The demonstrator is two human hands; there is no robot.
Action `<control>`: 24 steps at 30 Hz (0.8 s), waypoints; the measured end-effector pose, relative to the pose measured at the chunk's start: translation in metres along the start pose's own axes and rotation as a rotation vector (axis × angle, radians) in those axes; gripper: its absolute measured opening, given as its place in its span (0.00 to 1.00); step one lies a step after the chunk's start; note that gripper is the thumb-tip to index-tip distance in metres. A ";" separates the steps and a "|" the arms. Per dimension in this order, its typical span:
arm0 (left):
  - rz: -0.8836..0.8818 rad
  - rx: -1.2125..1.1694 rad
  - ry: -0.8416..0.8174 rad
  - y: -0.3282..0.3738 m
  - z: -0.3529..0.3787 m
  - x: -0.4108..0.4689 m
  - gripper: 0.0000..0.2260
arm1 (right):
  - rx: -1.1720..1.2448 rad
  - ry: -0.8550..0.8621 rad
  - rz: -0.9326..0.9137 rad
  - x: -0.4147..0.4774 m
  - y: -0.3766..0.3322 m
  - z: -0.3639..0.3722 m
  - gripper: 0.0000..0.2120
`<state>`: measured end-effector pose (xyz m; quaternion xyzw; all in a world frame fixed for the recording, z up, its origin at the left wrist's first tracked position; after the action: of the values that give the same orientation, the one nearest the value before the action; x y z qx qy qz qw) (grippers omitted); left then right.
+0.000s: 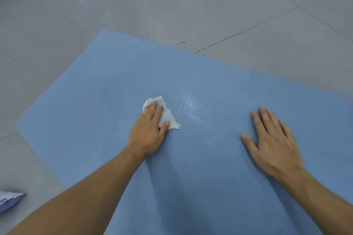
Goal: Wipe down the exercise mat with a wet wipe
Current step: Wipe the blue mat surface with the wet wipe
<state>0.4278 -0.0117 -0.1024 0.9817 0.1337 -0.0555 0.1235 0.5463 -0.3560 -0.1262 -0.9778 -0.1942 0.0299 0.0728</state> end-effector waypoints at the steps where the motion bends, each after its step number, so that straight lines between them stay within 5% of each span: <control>1: -0.063 -0.028 -0.001 -0.003 0.002 0.001 0.34 | -0.008 -0.002 0.009 0.002 0.003 0.000 0.38; 8: -0.012 -0.043 0.056 0.045 0.023 0.016 0.35 | -0.050 -0.026 0.013 0.003 0.003 -0.004 0.37; 19: 0.525 -0.034 -0.074 0.128 0.036 0.027 0.30 | -0.056 -0.050 0.021 0.007 -0.001 -0.008 0.37; 24: 0.261 0.004 0.031 0.107 0.028 0.045 0.29 | -0.059 -0.070 0.021 0.007 0.000 -0.009 0.37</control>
<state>0.4989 -0.1079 -0.1114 0.9917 0.0068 -0.0241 0.1258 0.5537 -0.3543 -0.1175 -0.9799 -0.1871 0.0591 0.0366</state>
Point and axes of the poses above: each hand's wrist, its own x-axis towards the middle knuckle, its own z-axis out of the palm, y = z × x, the point moved 2 cm from there along x, towards the middle knuckle, and after that the axes turned 6 degrees about z, right-handed, at the moved point
